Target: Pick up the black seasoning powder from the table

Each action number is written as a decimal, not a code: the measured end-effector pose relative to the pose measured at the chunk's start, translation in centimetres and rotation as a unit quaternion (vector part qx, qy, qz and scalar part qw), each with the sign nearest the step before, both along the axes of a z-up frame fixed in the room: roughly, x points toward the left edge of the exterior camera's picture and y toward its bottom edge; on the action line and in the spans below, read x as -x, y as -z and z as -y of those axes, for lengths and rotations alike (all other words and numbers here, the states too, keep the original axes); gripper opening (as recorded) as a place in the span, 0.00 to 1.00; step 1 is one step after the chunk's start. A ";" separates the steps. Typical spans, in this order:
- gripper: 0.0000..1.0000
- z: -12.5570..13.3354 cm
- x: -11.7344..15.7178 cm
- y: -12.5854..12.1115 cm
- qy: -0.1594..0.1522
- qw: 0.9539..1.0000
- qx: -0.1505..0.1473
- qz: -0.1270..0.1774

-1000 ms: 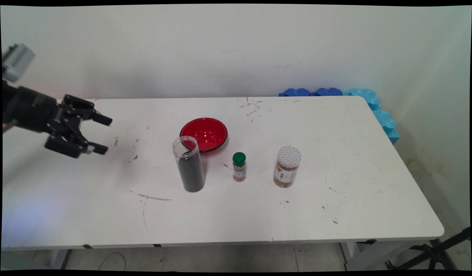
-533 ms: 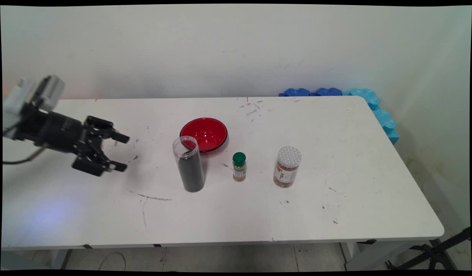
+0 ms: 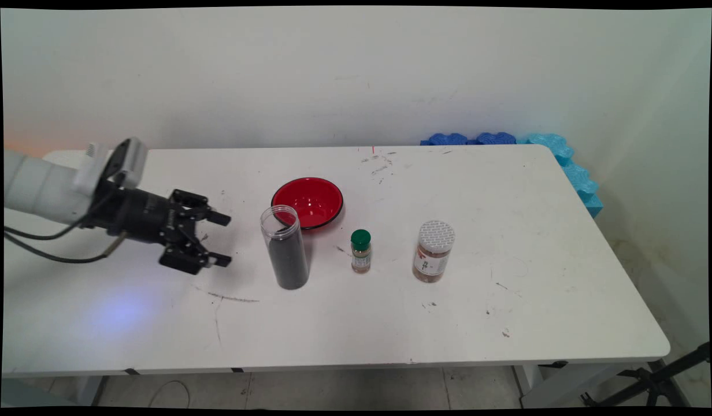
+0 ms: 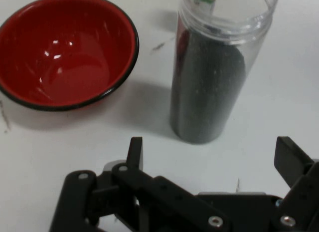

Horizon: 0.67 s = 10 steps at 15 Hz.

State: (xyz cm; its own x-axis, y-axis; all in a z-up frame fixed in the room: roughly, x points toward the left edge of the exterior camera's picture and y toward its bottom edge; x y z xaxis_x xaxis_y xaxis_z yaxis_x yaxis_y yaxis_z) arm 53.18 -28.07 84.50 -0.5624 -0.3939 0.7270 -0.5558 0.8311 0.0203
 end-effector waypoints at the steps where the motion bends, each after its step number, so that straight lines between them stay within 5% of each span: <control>1: 1.00 0.3 0.5 0.4 0.001 1.000 0.000 -0.004; 10: 1.00 2.7 3.7 3.1 0.010 0.999 -0.005 -0.035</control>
